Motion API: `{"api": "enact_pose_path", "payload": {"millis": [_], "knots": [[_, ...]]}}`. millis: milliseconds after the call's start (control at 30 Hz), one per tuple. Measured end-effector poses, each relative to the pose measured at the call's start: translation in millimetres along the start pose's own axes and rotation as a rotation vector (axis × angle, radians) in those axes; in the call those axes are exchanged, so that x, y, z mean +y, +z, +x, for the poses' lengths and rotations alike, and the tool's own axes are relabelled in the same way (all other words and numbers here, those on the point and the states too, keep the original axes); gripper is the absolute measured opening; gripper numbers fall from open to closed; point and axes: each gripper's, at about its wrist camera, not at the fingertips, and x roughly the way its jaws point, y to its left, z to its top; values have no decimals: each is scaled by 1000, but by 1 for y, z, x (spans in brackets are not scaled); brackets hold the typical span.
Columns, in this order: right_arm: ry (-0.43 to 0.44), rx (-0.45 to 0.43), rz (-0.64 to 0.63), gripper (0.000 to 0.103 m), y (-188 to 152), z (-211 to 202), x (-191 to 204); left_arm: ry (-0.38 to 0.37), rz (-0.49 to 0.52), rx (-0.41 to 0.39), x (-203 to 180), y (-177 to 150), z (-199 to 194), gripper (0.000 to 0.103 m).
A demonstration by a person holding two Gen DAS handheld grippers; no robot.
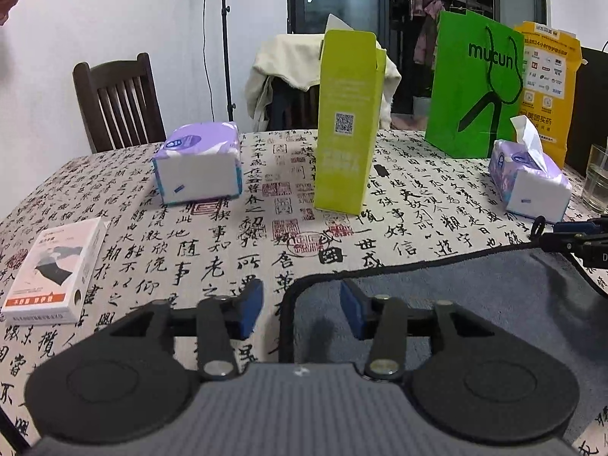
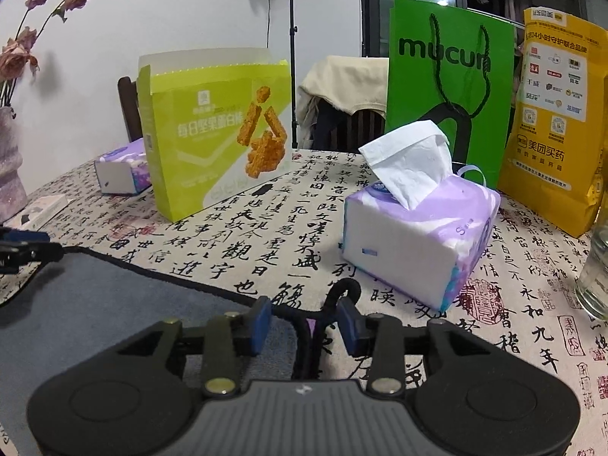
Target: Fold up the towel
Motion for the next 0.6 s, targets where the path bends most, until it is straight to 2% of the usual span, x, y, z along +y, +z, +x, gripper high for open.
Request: {"api": "enact_pose_path", "payload": {"millis": [67, 133, 167, 300, 433, 600], "knots": [[-4, -3, 5, 44, 1, -3, 0, -1, 3, 3, -1, -1, -3, 66], [-6, -10, 12, 56, 1, -7, 1, 0, 6, -3, -3, -2, -8, 79], [-7, -13, 16, 59, 1, -10, 1, 4, 3, -8, -3, -3, -11, 89], [-26, -27, 16, 98, 0, -21, 8, 21, -16, -8, -3, -8, -21, 101], [-50, -49, 7, 103, -5, -36, 18, 33, -29, -5, -2, -15, -34, 103], [-42, -59, 18, 103, -13, -55, 24, 39, -34, -19, -3, -24, -54, 103]]}}
